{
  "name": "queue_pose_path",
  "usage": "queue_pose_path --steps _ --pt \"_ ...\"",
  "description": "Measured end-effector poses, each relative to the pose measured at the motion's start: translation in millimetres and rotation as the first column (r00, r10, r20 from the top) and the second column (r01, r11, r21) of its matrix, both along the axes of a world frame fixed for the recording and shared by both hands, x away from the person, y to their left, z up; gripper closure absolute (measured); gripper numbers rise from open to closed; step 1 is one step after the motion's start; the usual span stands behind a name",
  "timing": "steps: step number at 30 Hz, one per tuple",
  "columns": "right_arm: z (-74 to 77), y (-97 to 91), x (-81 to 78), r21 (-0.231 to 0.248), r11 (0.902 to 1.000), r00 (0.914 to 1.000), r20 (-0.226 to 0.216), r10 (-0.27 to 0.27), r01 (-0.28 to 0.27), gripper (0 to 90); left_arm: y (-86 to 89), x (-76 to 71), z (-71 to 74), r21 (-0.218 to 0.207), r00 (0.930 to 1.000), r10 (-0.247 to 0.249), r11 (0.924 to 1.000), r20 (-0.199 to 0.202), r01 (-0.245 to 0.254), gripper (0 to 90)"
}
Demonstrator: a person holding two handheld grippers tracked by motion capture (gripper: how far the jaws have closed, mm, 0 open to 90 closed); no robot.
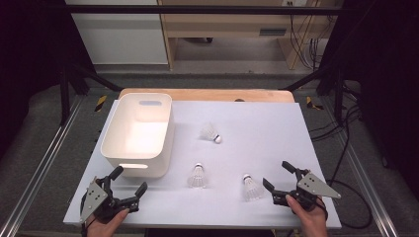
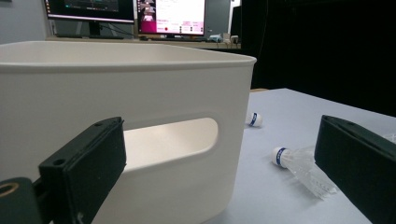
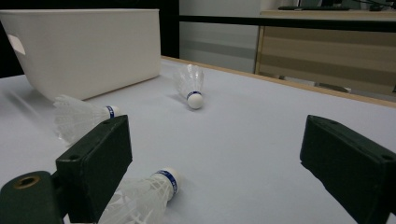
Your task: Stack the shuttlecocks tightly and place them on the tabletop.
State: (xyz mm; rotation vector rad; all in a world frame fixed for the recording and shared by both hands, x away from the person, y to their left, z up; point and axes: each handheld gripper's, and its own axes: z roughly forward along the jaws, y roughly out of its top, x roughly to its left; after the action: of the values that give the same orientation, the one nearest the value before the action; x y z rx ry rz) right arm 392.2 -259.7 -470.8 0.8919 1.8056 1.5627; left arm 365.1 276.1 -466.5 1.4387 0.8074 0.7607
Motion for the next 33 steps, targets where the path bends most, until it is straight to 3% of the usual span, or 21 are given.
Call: queue_pose_path --steps 10,12,21,23,28,33 --pt "1.0 1.9 0.6 -0.001 0.9999 0.9999 -0.003 -0.015 0.015 7.2 -7.9 -5.3 0.2 0.009 0.9995 -0.014 0.9999 -0.028 0.014 2.5" --pt "1.1 2.9 -0.1 -0.005 0.9999 0.9999 -0.009 -0.013 0.013 7.2 -15.9 -8.3 1.8 0.032 0.9989 -0.032 0.9989 -0.033 0.033 2.9" --pt "-0.1 4.1 -4.0 -0.028 0.9995 0.9998 -0.018 -0.013 0.013 7.0 -46.8 -14.2 5.6 0.051 0.9946 -0.085 0.9948 -0.059 0.088 5.0" --pt "0.3 1.9 -4.9 -0.029 0.9994 0.9998 -0.008 -0.018 0.018 6.9 -55.1 -15.7 5.4 0.062 0.9937 -0.084 0.9942 -0.075 0.088 10.8" --pt "1.4 -4.3 -4.4 -0.007 0.9992 0.9992 -0.008 -0.04 0.04 6.9 -73.5 -17.9 3.7 0.085 0.9837 -0.127 0.9868 -0.127 0.138 20.0" --pt "0.8 -4.7 -2.9 0.001 0.999 0.9989 -0.013 -0.044 0.044 6.9 -79.6 -21.6 3.4 0.112 0.982 -0.118 0.9845 -0.147 0.135 37.1"
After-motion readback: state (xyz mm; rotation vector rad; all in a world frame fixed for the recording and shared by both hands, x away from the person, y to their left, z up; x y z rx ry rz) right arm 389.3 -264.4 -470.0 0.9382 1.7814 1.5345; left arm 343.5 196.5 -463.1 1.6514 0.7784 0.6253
